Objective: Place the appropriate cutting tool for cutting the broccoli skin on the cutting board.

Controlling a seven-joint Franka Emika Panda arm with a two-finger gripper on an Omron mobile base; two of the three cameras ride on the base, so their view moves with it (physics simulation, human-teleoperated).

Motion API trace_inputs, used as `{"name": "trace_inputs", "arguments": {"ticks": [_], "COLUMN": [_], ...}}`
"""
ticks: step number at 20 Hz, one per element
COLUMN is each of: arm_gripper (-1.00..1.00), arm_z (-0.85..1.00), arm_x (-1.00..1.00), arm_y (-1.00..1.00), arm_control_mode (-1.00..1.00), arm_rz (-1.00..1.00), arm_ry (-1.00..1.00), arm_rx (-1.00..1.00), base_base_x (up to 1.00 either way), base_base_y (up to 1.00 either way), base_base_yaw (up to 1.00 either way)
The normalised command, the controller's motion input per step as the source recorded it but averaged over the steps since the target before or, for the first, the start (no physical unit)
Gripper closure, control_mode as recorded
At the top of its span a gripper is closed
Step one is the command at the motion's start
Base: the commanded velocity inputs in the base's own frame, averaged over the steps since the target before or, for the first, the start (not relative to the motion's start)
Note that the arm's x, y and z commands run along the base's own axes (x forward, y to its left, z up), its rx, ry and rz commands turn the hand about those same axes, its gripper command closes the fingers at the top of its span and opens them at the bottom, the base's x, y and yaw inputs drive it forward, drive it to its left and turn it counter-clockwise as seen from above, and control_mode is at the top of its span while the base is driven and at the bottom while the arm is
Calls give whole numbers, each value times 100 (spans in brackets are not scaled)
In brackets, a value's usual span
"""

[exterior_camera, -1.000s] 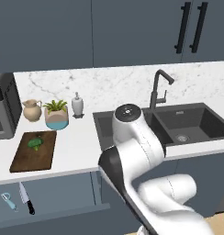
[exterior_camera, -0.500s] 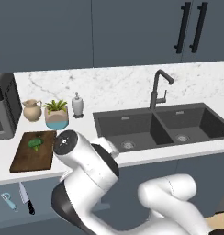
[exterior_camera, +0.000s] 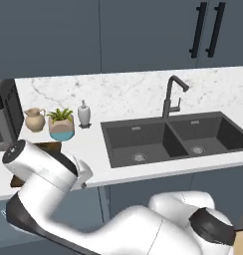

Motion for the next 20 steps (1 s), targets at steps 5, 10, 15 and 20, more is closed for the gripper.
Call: {"name": "trace_inputs", "arguments": {"ticks": [5,10,15,20], "arm_gripper": [-100,-100,-100,-100], "arm_z": [-51,-71,-47,-22], "arm_x": [0,-8,-1,0], "arm_y": [51,4,9,13], "arm_control_mode": [-100,-100,-100,-100], "arm_rz": [-5,0,0,0], "arm_ry": [27,1,6,13], "arm_rx": [5,23,23,9], "base_base_x": [0,0,0,0], "base_base_y": [0,0,0,0], "base_base_yaw": [0,0,0,0]}}
